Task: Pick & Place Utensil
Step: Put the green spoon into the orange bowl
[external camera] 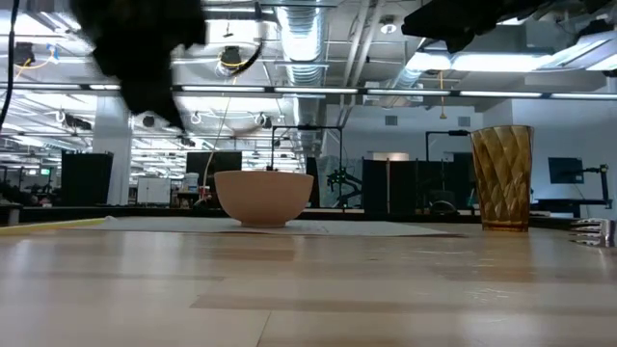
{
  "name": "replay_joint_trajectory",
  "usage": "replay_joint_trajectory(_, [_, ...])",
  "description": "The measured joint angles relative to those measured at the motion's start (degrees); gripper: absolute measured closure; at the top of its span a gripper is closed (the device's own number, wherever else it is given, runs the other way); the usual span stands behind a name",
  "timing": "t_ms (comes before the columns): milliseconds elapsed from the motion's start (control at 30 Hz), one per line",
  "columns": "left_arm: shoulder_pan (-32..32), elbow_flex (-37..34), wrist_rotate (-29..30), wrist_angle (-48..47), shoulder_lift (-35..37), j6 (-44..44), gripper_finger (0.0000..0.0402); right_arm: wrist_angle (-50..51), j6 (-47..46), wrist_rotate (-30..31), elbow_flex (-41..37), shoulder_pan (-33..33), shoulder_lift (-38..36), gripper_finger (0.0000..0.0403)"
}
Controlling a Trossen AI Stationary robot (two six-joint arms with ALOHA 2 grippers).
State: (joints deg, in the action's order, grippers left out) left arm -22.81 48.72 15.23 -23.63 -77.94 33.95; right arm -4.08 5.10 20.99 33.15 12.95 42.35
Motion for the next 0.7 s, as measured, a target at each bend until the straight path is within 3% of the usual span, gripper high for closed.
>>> replay_joint_trajectory(233, [18.5, 14.77, -4.77, -17.44, 0.87, -18.91, 0.0392, 0.15, 0.02, 0.0, 0.0, 0.0, 0.0, 0.0315])
replay_joint_trajectory(367, [32.03, 15.83, -14.83, -20.37, 0.57, -20.62, 0.0392, 0.15, 0.02, 0.01, 0.0, 0.0, 0.0, 0.0315])
replay_joint_trajectory(433, [37.33, 15.86, -16.45, -22.19, -0.42, -24.5, 0.0392, 0.15, 0.02, 0.02, 0.0, 0.0, 0.0, 0.0315])
replay_joint_trajectory(567, [42.02, 15.86, -11.11, -23.99, -3.98, -32.47, 0.0392, 0.2, 0.0, 0.02, 0.0, 0.0, 0.0, 0.0315])
replay_joint_trajectory(700, [41.62, 15.86, -10.81, -23.01, -8.17, -36.33, 0.0392, 0.18, 0.0, 0.02, 0.0, 0.0, 0.0, 0.0315])
